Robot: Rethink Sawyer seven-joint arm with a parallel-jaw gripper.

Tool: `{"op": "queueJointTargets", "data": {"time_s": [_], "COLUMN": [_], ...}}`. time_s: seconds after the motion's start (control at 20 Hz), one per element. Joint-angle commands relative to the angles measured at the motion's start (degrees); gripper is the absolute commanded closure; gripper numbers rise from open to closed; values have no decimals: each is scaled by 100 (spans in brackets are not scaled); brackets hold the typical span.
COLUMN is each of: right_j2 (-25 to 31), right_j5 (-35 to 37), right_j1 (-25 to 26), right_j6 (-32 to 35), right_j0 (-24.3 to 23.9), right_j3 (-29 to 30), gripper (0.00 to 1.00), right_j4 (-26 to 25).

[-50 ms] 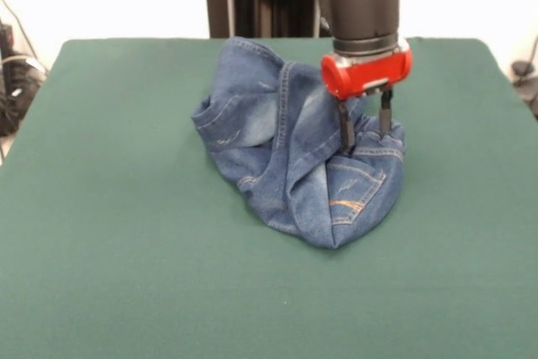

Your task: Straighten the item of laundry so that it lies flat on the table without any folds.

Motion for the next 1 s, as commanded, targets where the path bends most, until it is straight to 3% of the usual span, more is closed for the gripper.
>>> {"op": "queueJointTargets", "data": {"time_s": [0.05, 0.5, 1.0], "right_j2": [887, 177, -112], "right_j5": [643, 558, 482], "right_j1": [68, 478, 545], "right_j6": [58, 220, 286], "right_j0": [80, 720, 960], "right_j3": [404, -231, -448], "gripper": [0, 0, 0], "right_j4": [-46, -218, -176]}}
